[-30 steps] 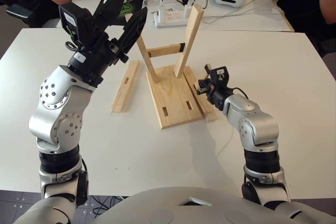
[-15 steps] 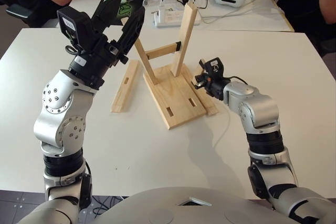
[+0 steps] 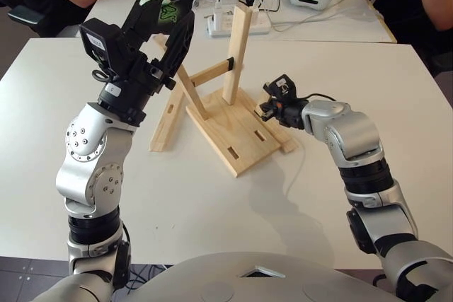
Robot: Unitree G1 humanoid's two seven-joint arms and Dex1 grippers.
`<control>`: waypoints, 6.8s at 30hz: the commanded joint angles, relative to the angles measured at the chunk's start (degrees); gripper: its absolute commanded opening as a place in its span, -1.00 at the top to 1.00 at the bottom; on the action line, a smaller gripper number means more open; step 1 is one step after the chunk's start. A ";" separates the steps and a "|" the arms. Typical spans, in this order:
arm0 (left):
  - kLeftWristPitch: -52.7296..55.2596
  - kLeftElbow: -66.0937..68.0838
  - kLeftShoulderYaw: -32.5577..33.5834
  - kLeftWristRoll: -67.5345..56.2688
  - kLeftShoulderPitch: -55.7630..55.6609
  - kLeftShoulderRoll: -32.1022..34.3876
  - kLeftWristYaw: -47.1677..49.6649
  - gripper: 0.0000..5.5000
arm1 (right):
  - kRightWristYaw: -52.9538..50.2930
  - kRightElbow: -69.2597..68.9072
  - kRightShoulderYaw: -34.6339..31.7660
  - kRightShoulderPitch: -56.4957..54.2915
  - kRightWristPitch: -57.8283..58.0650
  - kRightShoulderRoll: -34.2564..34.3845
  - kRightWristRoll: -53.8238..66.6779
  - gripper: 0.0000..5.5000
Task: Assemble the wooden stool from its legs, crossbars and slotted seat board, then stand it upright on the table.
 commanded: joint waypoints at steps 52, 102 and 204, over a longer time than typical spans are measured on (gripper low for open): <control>-1.78 0.66 -0.58 0.48 1.61 -0.98 -0.50 -0.02 | 2.00 -6.33 -8.11 3.37 -4.46 -1.58 2.87 0.19; -3.56 0.71 -0.16 2.01 1.62 -2.00 0.97 -0.02 | 11.53 7.69 9.96 -9.30 1.61 -4.58 2.69 0.83; -1.53 6.36 -0.28 -2.32 -3.90 -0.40 -4.55 -0.02 | -1.20 12.86 -21.97 -6.62 -40.38 15.42 12.44 1.00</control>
